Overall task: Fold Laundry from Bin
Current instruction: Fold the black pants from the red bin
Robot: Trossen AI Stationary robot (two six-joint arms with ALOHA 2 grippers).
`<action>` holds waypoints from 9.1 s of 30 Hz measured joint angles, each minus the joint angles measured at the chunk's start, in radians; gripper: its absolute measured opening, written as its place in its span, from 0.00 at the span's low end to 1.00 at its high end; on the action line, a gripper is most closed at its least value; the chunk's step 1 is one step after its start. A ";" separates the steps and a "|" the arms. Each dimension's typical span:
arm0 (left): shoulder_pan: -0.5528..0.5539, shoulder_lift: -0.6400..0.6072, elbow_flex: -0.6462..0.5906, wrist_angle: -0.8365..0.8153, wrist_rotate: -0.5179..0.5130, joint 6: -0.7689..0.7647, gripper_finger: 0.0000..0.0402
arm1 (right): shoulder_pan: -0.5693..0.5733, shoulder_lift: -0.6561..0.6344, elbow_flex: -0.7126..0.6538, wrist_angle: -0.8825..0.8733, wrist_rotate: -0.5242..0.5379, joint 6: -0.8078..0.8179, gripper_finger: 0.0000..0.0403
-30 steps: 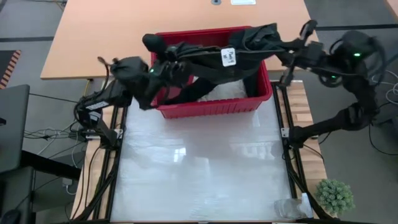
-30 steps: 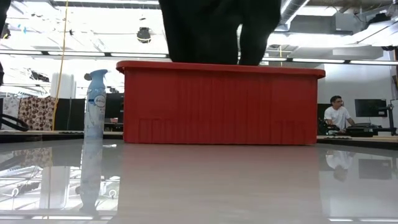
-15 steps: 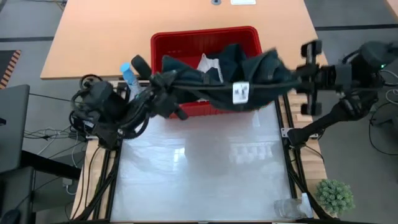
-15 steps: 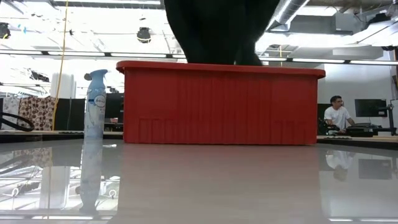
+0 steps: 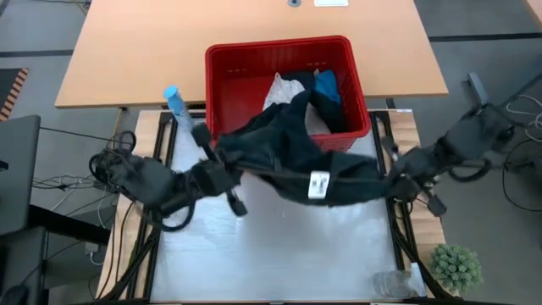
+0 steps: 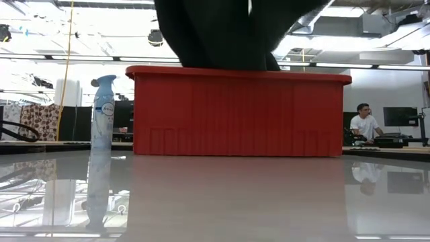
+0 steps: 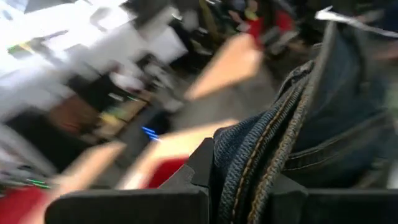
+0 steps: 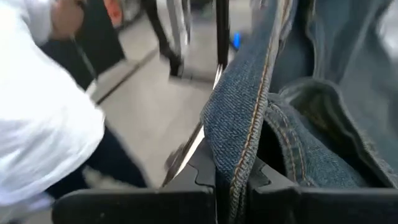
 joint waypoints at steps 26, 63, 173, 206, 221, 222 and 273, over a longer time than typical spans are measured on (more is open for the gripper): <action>-0.059 0.029 -0.548 -0.619 0.764 -1.076 0.03 | 0.170 0.549 -0.002 -0.077 -0.127 0.488 0.09; -0.302 0.027 -0.887 -0.586 0.835 -1.356 0.03 | 0.094 0.995 -0.001 0.130 -0.157 0.505 0.10; 1.127 -0.479 -1.285 0.019 0.662 -0.535 0.00 | -0.856 0.328 -0.404 -0.339 0.522 0.543 0.03; 0.573 -0.536 -1.506 0.193 0.822 -1.055 0.00 | -0.827 0.549 -0.326 0.307 0.399 0.225 0.60; 0.566 -0.467 -1.505 0.199 0.777 -1.055 0.00 | -0.754 0.595 -0.122 0.079 0.573 0.221 0.05; 0.565 -0.452 -1.505 0.209 0.780 -1.052 0.00 | -0.751 0.595 -0.096 0.059 0.575 0.222 0.05; 0.089 -0.060 -1.497 0.144 0.997 -1.024 0.00 | -0.008 0.551 -0.468 -0.355 -0.006 1.612 0.03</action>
